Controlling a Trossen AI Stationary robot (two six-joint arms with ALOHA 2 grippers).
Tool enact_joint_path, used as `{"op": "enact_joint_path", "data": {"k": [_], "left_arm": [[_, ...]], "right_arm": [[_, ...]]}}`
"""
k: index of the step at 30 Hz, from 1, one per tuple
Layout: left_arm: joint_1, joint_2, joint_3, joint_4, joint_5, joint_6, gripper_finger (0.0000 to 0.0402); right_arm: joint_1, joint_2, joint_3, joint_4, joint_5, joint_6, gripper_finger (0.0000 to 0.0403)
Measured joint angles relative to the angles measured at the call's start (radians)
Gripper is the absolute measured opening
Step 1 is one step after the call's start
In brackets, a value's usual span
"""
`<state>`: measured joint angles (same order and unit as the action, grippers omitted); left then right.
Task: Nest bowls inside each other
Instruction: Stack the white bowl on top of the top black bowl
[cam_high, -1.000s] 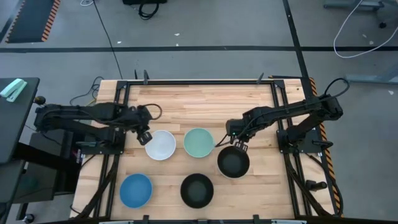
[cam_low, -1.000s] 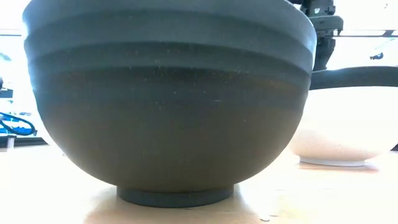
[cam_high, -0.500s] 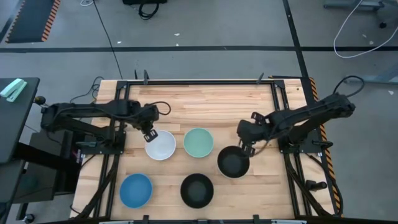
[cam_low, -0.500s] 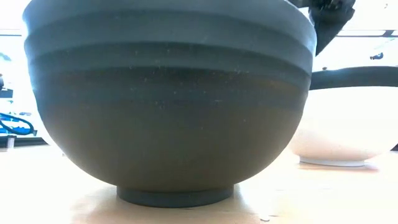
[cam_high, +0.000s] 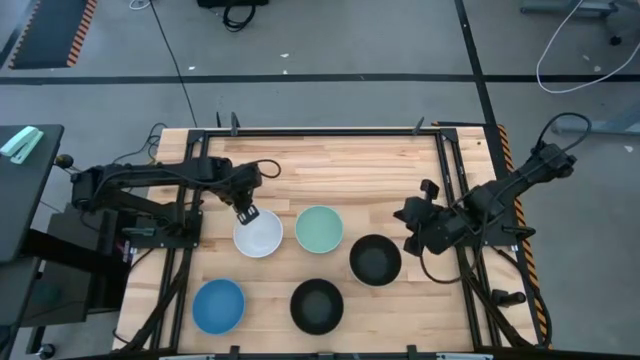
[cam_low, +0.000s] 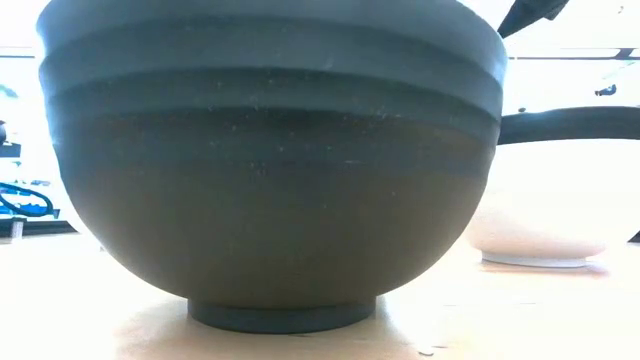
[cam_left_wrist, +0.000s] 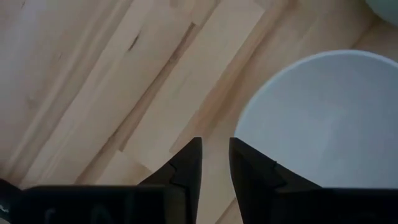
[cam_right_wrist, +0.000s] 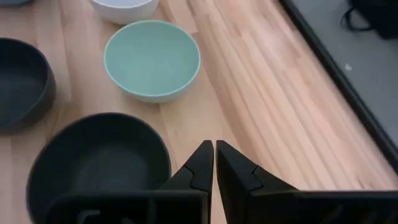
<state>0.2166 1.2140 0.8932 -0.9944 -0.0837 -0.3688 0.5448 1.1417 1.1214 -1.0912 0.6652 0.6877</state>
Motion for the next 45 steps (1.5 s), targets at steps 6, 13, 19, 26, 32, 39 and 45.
{"op": "enact_joint_path", "data": {"k": [6,13,19,26,32,39,45], "left_arm": [[0.037,0.031,-0.001,0.029,0.017,0.014,0.009],[0.042,0.099,-0.002,0.049,0.076,0.024,0.01],[0.021,0.153,-0.002,0.055,0.132,0.026,0.0103],[0.021,0.182,-0.002,0.08,0.167,0.025,0.0103],[0.021,0.196,-0.002,0.083,0.167,0.025,0.0103],[0.021,0.273,-0.002,0.098,0.187,0.058,0.0099],[0.02,0.32,-0.002,0.11,0.24,0.114,0.0085]], "right_arm": [[0.014,0.007,-0.043,0.001,0.014,0.043,0.0027],[0.014,-0.002,-0.083,0.012,0.013,0.057,0.0027],[0.014,-0.008,-0.103,0.017,0.012,0.074,0.0027],[0.014,-0.008,-0.103,0.02,0.011,0.074,0.0027],[0.014,-0.008,-0.103,0.023,0.011,0.079,0.0027],[0.014,-0.008,-0.103,0.024,0.011,0.079,0.0027],[0.014,-0.008,-0.103,0.024,0.011,0.077,0.0027]]}}
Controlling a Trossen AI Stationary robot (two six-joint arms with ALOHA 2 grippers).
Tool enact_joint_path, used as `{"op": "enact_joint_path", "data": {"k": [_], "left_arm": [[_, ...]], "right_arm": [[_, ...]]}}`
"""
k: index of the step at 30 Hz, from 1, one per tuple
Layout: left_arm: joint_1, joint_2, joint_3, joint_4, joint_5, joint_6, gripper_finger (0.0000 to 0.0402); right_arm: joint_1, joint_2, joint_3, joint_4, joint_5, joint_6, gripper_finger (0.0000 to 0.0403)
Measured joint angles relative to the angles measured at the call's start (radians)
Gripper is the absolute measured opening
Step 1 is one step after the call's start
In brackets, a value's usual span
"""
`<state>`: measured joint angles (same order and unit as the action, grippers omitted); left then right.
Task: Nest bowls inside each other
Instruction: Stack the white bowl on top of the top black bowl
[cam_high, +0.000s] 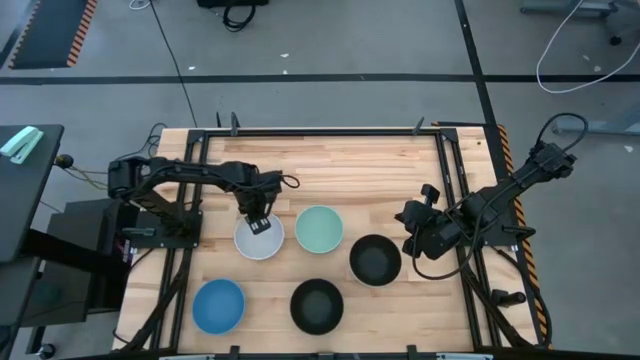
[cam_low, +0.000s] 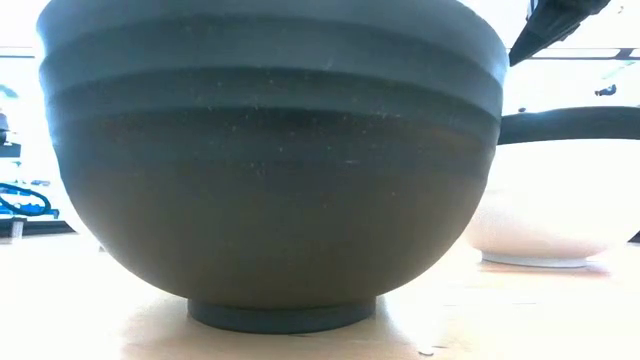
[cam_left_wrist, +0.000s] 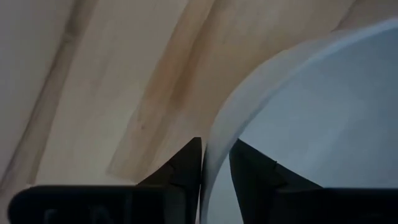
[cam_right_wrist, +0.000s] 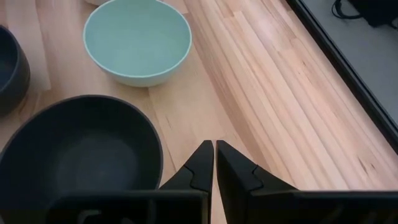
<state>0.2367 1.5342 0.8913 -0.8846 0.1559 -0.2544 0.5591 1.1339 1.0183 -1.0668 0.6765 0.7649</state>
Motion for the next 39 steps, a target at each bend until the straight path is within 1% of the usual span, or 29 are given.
{"op": "enact_joint_path", "data": {"k": [4,9,14,17,21,23,25,30,35,39], "left_arm": [[0.0,0.001,0.0,0.003,0.0,0.013,0.0061],[0.0,0.0,0.0,0.002,0.01,0.026,0.0013],[0.0,-0.001,0.0,0.002,0.008,0.041,0.0015],[0.002,-0.005,0.003,-0.016,0.035,0.058,0.0009],[0.001,-0.018,0.043,-0.051,0.044,0.063,0.0009],[0.001,-0.018,0.078,-0.069,0.041,0.061,0.0009],[0.001,-0.025,0.125,-0.095,0.016,0.056,0.0009],[-0.012,-0.026,0.282,-0.178,-0.052,0.045,0.0009],[-0.039,-0.026,0.44,-0.218,-0.073,0.043,0.0009],[-0.074,-0.026,0.54,-0.214,-0.076,0.041,0.0009]], "right_arm": [[0.0,0.0,0.0,0.0,0.0,0.0,0.0027],[0.0,0.0,0.0,0.0,0.0,-0.004,0.0027],[0.0,0.0,0.0,0.0,0.0,-0.004,0.0027],[0.0,0.0,0.0,0.0,0.0,-0.005,0.0027],[0.0,0.0,0.0,0.0,0.0,-0.008,0.0027],[0.0,0.0,0.0,0.0,0.0,-0.008,0.0027],[0.0,0.0,0.0,-0.001,0.0,-0.008,0.0027],[0.0,0.0,0.0,-0.001,0.0,-0.008,0.0027],[0.0,0.0,0.0,-0.001,0.0,-0.008,0.0027],[0.0,0.0,0.0,-0.001,0.0,-0.008,0.0027]]}}
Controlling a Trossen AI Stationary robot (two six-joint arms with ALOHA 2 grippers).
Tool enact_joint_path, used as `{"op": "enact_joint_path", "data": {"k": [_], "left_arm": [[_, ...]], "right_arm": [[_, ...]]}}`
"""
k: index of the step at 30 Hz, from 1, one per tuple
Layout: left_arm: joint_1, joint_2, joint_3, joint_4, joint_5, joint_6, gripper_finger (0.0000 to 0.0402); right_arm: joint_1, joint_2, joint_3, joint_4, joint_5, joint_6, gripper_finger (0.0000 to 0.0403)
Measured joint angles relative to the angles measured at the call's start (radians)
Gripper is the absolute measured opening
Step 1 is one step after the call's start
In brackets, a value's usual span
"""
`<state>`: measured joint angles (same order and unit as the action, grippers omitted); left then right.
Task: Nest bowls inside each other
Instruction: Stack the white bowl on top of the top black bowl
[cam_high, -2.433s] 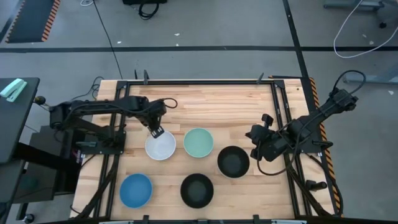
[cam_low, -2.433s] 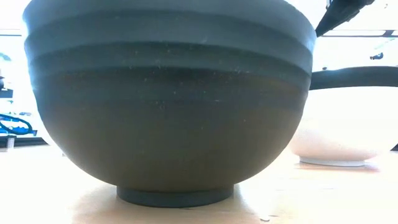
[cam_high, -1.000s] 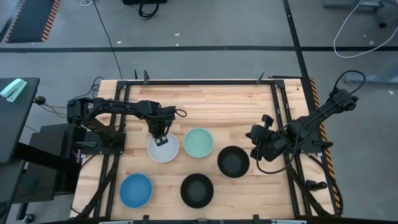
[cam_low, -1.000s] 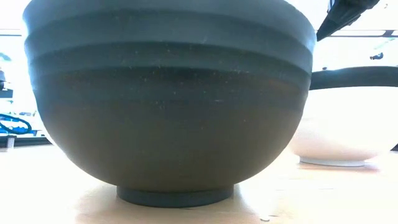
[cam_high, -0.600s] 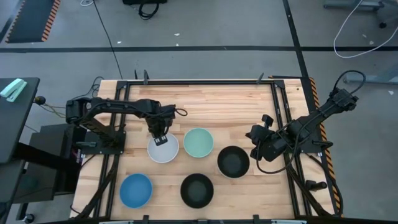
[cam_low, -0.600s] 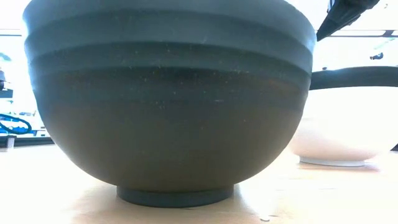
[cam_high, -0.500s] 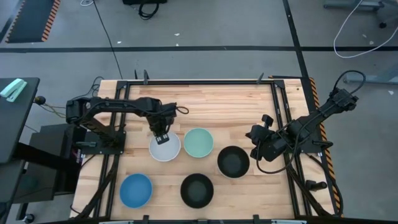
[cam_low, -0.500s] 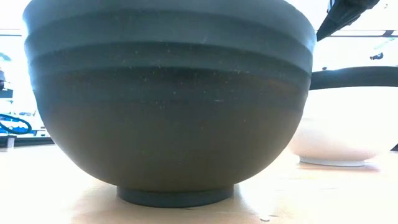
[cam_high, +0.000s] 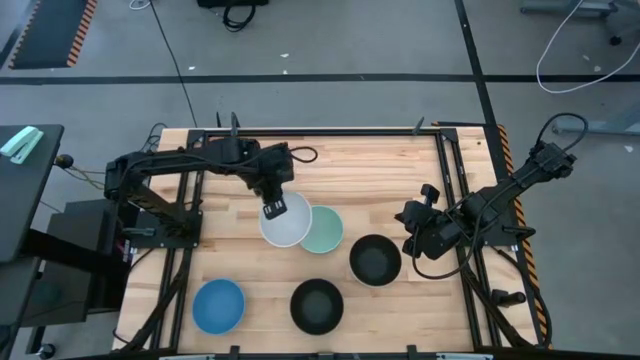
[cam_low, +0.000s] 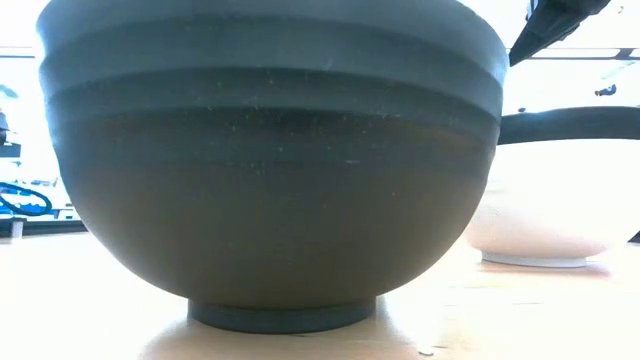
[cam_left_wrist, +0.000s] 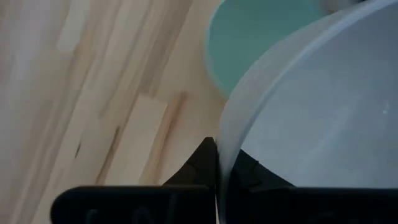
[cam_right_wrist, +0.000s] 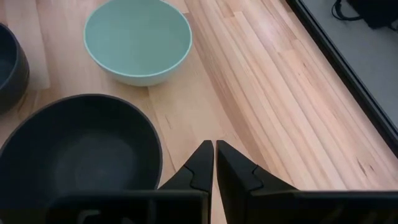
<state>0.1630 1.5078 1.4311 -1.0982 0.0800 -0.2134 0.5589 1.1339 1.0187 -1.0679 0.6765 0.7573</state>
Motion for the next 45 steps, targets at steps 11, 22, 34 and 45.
{"op": "enact_joint_path", "data": {"k": [11,22,34,45], "left_arm": [[-0.102,0.0,0.095,0.029,-0.016,0.0,0.0009],[-0.134,0.089,0.114,0.068,0.002,0.023,0.0009],[-0.135,0.246,0.312,-0.027,0.026,0.096,0.0009],[-0.135,0.292,0.399,-0.069,0.027,0.132,0.0009]], "right_arm": [[0.013,0.0,-0.025,-0.094,-0.091,0.217,0.0015],[0.079,0.001,-0.264,-0.019,-0.217,0.442,0.0004],[0.105,0.053,-0.472,0.403,-0.288,0.422,0.0002],[0.104,0.153,-0.487,0.654,-0.294,0.306,0.0001]]}}
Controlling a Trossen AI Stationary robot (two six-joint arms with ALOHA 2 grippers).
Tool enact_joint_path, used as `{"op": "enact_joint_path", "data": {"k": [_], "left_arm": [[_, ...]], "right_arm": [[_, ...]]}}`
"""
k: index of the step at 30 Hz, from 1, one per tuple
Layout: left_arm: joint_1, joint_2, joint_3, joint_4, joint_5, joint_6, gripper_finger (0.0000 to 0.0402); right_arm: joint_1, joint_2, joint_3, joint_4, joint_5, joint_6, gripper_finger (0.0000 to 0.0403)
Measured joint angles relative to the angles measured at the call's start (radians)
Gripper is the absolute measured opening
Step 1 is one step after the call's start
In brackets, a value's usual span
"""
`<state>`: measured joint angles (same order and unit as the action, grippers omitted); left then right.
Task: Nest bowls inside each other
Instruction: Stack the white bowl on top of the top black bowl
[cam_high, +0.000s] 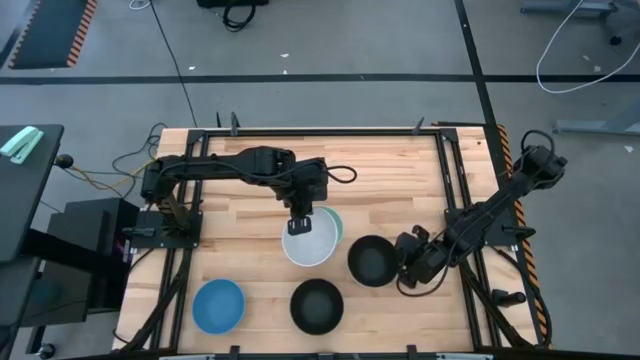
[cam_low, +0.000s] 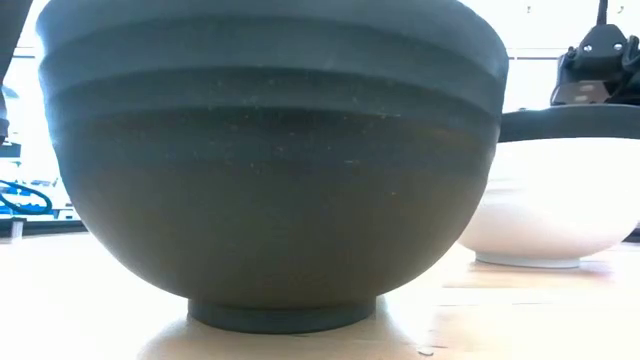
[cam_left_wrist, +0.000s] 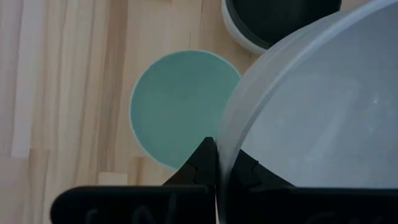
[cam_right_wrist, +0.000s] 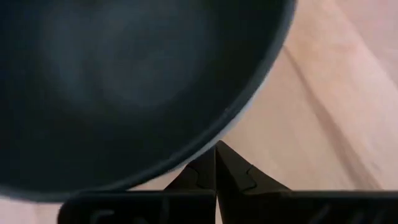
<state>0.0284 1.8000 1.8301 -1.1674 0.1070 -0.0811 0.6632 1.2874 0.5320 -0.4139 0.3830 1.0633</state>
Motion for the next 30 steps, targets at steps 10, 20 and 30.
{"op": "enact_joint_path", "data": {"k": [10,20,30], "left_arm": [[0.0,0.0,0.0,0.001,0.002,-0.001,0.0009],[0.0,0.0,0.0,0.002,0.035,-0.001,0.0009],[0.0,0.0,0.0,0.003,0.045,-0.001,0.0009]], "right_arm": [[-0.104,0.03,0.0,0.131,-0.017,-0.157,0.0],[-0.245,0.029,0.0,0.224,-0.082,-0.363,0.0],[-0.393,0.029,0.0,0.327,-0.184,-0.538,0.0]]}}
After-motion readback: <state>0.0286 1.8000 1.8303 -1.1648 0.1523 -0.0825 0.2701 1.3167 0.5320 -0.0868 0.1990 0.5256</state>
